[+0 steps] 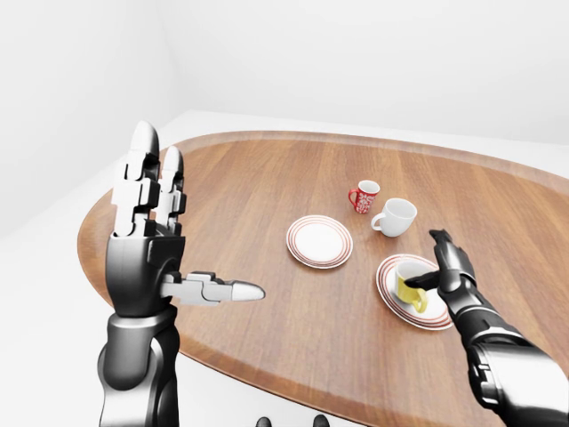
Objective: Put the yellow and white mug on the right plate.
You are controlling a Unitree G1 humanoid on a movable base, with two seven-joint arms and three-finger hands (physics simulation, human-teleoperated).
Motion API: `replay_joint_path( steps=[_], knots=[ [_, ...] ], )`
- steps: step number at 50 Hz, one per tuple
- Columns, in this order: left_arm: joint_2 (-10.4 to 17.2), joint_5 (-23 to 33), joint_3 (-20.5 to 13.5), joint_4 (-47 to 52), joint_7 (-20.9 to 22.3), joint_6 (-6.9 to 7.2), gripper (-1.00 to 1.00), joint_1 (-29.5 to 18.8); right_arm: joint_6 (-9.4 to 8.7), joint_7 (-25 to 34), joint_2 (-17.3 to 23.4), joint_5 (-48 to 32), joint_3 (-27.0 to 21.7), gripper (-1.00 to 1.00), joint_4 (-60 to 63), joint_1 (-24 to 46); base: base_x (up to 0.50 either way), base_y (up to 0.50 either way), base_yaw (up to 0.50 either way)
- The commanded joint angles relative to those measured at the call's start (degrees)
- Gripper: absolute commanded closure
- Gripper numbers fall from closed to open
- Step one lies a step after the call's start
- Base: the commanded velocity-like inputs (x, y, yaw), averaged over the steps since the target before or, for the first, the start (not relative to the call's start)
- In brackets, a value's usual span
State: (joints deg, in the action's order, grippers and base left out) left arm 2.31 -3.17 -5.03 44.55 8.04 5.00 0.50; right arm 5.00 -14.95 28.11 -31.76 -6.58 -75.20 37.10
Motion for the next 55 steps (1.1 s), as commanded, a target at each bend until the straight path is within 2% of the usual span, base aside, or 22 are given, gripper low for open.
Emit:
replay_joint_path(
  steps=[1, 19, 39, 50, 55],
  knots=[
    [-0.05, 0.05, 0.13, -0.17, -0.02, 0.0, -1.0, 0.0, 0.0, -0.29, -0.14, 0.55, 0.58, -1.0, -0.55, -0.39, 0.0, 0.0, 0.0],
    [-0.01, 0.13, 0.17, -0.17, 0.04, 0.0, -1.0, 0.05, 0.0, -0.36, -0.2, 0.5, 0.54, -1.0, -0.61, -0.64, 0.0, 0.0, 0.0],
    [-0.19, 0.5, 0.84, -0.53, 0.13, 0.0, -1.0, 0.66, 0.0, 2.99, -0.16, 3.91, -0.32, -1.0, 0.05, -1.21, 0.0, 0.0, 0.0],
    [-0.24, 0.56, 0.92, -0.34, 0.22, 0.0, -1.0, 0.65, 0.0, 4.97, 1.02, 6.45, -0.78, -1.0, 4.41, -1.71, 0.0, 0.0, 0.0],
    [-0.22, 0.59, 0.93, -0.35, 0.24, 0.0, -1.0, 0.61, 0.0, 7.78, 1.71, 8.18, -1.87, -1.0, 11.25, -2.79, 0.0, 0.0, 0.0]
  ],
)
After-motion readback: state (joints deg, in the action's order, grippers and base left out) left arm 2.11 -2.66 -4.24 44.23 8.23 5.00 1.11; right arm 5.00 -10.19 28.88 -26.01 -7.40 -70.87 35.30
